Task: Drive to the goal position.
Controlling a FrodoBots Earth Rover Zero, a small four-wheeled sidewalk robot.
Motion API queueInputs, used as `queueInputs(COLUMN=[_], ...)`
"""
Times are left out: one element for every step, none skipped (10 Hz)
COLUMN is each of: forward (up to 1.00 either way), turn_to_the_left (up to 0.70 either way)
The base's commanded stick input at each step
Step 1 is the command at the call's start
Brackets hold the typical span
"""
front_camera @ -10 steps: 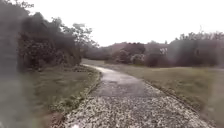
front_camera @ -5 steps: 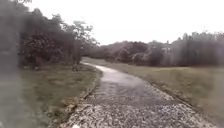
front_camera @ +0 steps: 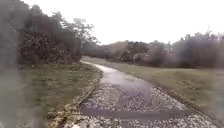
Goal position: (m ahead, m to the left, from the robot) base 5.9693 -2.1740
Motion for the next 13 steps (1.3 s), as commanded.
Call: queueInputs(forward=[0.7, 0.7, 0.7, 0.7, 0.7, 0.7, 0.7, 0.7, 0.7, 0.7, 0.7, 0.7, 0.7], turn_to_the_left=[0.0, 0.0, 0.0, 0.0, 0.0, 0.0, 0.0, 0.0, 0.0, 0.0, 0.0, 0.0, 0.0])
